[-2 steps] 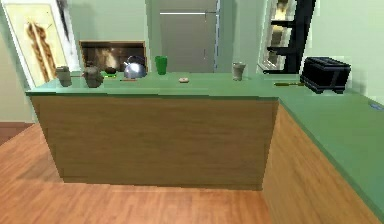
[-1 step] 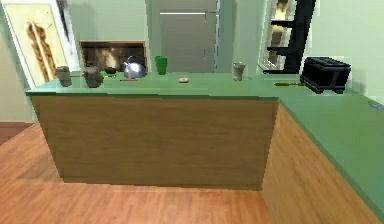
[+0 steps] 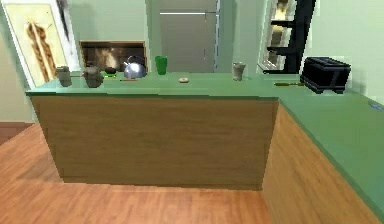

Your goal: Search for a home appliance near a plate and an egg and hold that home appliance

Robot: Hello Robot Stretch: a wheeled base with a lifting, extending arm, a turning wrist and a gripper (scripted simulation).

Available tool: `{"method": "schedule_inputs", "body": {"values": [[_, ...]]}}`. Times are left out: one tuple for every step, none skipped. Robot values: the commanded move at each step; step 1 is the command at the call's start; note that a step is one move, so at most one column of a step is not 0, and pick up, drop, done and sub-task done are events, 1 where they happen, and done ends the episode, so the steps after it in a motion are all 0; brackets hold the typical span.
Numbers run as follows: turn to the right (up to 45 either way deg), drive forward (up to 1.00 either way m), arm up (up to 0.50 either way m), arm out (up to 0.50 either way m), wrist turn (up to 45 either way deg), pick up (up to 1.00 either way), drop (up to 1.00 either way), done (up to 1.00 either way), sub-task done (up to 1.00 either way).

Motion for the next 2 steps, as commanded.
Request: {"method": "schedule_inputs", "body": {"values": [[0.0, 0.00, 0.00, 0.00, 45.0, 0.00, 0.00, 0.00, 0.00], [0.0, 0.00, 0.00, 0.00, 42.0, 0.00, 0.00, 0.00, 0.00]]}}
